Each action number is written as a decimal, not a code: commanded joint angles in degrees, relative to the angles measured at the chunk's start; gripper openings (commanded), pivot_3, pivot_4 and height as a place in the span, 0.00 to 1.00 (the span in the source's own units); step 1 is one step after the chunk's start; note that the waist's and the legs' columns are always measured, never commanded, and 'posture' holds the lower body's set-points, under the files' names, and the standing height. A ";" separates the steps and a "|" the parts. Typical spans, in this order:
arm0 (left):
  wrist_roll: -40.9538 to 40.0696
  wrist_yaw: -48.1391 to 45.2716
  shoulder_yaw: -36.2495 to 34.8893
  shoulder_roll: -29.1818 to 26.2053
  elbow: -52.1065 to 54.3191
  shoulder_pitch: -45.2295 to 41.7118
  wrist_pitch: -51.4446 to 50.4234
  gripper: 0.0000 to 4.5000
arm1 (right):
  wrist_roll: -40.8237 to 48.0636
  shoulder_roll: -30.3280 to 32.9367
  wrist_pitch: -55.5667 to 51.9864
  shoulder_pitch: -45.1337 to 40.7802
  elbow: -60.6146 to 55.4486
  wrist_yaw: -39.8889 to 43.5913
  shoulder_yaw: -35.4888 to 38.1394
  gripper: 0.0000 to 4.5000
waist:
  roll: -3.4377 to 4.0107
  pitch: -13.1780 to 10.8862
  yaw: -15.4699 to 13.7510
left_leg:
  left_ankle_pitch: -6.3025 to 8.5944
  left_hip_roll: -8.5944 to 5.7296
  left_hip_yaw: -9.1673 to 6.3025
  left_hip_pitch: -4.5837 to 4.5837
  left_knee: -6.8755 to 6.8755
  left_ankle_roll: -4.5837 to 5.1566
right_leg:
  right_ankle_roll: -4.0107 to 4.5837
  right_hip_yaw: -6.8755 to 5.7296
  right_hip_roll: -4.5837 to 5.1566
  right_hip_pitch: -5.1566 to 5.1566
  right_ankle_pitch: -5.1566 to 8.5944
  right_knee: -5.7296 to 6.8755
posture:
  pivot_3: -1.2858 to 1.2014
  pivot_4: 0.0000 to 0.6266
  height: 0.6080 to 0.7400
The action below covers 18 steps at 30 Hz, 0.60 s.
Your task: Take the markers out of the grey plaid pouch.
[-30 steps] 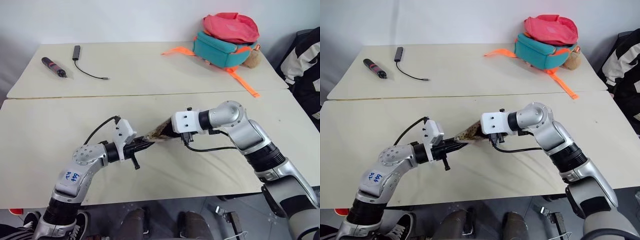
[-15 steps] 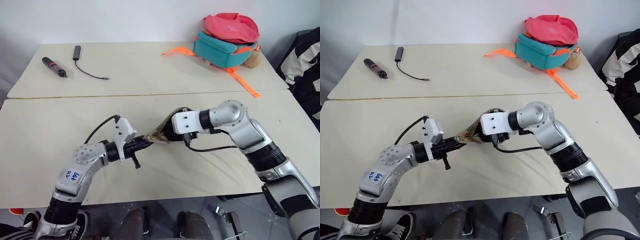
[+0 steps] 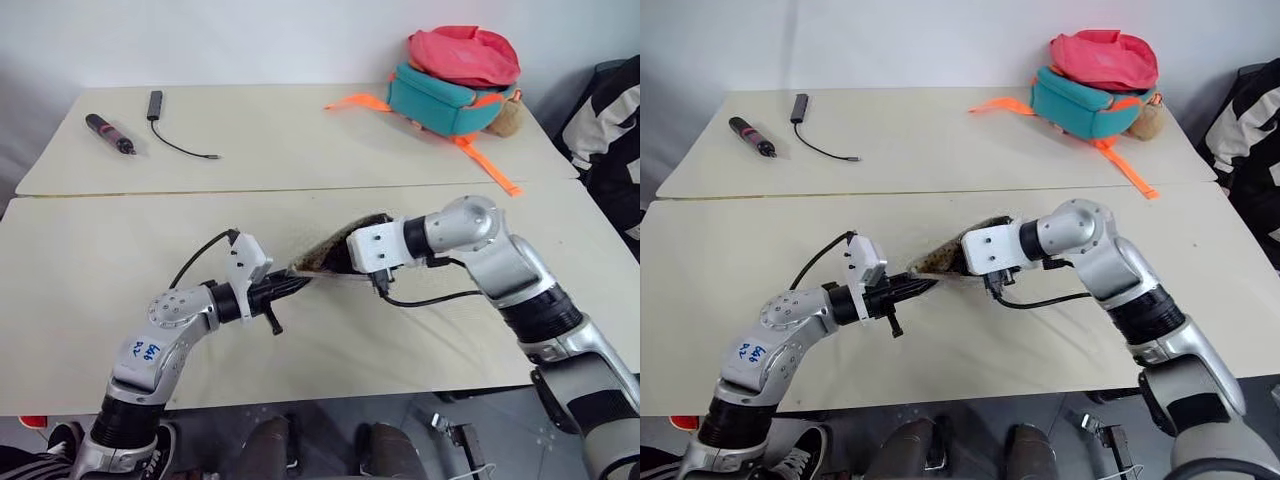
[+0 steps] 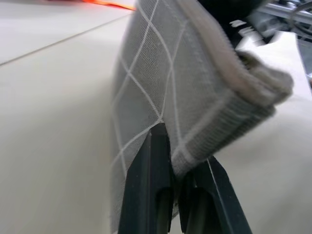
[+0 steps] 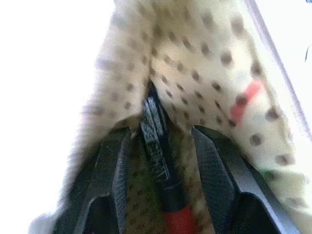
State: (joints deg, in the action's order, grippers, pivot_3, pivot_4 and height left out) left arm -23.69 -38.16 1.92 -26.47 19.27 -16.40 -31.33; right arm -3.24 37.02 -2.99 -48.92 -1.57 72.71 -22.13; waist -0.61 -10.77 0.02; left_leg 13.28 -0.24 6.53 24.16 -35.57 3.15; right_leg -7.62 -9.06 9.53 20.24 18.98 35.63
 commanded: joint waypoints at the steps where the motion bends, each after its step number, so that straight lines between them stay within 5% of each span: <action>1: -1.01 1.56 -2.00 0.67 0.53 -2.04 -0.42 0.00 | 2.31 0.26 0.34 -0.16 -2.26 0.65 2.08 0.46 | 0.00 0.00 0.08 | 0.01 0.00 0.00 -0.01 -0.03 0.01 | 0.00 0.00 0.00 -0.03 0.00 0.00 | 0.52 0.24 1.00; 9: -0.65 -1.99 1.68 -1.47 3.17 -1.11 -1.16 0.00 | -4.97 0.33 4.06 -1.87 4.03 -3.19 -0.43 0.46 | 0.00 0.00 0.20 | 0.01 0.01 0.01 -0.02 -0.04 0.00 | 0.00 0.01 -0.02 -0.03 0.00 0.01 | 0.52 0.24 1.00; 18: -11.69 0.53 -1.48 1.68 6.83 -3.66 -13.82 0.00 | -7.12 0.15 5.36 -2.87 6.65 0.25 -2.12 0.46 | 0.00 0.00 0.18 | 0.02 0.02 -0.03 -0.01 -0.07 0.01 | 0.00 0.01 -0.03 -0.06 0.00 0.00 | 0.52 0.24 1.00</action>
State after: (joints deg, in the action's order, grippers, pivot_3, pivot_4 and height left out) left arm -31.82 -37.38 2.10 -25.30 22.12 -18.59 -44.42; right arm -11.00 36.72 2.20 -50.68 6.09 71.58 -24.39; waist -0.62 -10.77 0.20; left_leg 13.30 -0.22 6.50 24.15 -35.64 3.16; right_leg -7.62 -9.05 9.50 20.18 18.98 35.64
